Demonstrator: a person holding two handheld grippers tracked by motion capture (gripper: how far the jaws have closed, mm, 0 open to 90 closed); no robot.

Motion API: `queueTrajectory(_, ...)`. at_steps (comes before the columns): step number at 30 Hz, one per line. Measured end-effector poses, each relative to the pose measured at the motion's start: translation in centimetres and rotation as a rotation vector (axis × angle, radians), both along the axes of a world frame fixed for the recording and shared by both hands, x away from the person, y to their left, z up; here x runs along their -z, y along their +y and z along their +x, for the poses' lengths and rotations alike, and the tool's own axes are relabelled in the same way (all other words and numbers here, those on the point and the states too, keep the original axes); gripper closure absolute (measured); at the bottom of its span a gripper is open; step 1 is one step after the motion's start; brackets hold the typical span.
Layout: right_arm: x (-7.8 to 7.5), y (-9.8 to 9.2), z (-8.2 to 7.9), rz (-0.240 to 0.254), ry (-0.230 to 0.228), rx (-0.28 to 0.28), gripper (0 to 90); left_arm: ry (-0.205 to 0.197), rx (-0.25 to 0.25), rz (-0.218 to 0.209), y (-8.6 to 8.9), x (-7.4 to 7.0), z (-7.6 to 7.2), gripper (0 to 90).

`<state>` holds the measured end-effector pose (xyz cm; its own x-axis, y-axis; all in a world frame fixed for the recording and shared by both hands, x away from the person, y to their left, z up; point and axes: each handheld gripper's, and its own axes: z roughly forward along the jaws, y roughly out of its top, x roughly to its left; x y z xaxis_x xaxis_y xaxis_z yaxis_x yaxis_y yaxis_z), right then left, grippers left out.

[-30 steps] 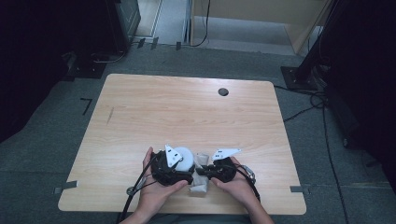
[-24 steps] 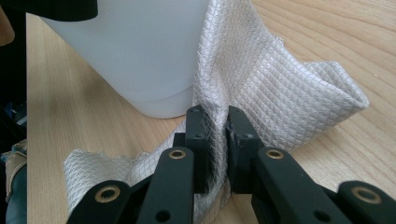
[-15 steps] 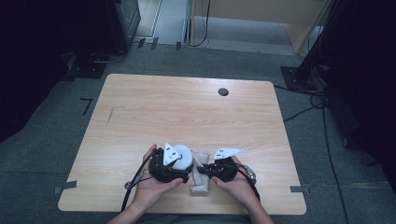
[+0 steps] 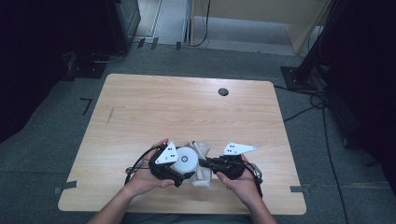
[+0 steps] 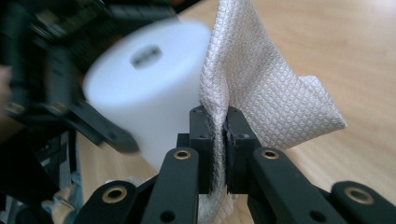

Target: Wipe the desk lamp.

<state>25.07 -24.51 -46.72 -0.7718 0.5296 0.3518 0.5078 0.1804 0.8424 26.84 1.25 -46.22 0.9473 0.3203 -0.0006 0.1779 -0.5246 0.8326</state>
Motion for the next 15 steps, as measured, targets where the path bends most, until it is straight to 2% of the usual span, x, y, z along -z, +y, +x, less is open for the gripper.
queueTrajectory(4, -1.4, -0.2, -0.6, 0.045, -0.044, -0.004, 84.3, 0.0, 0.037, -0.003, 0.2, 0.0, 0.2, 9.0)
queueTrajectory(8, -1.5, -0.1, -0.7, 0.05, -0.057, -0.021, 84.3, 0.007, 0.052, -0.014, 0.3, 0.1, 0.3, 9.0)
queueTrajectory(11, -0.4, -0.2, -0.3, 0.032, -0.007, -0.037, 84.2, 0.007, 0.052, -0.016, 0.4, 0.2, 0.4, 8.9)
queueTrajectory(15, 2.1, 0.2, 0.3, -0.021, 0.103, -0.029, 84.3, 0.006, 0.051, -0.018, 0.4, 0.2, 0.3, 8.9)
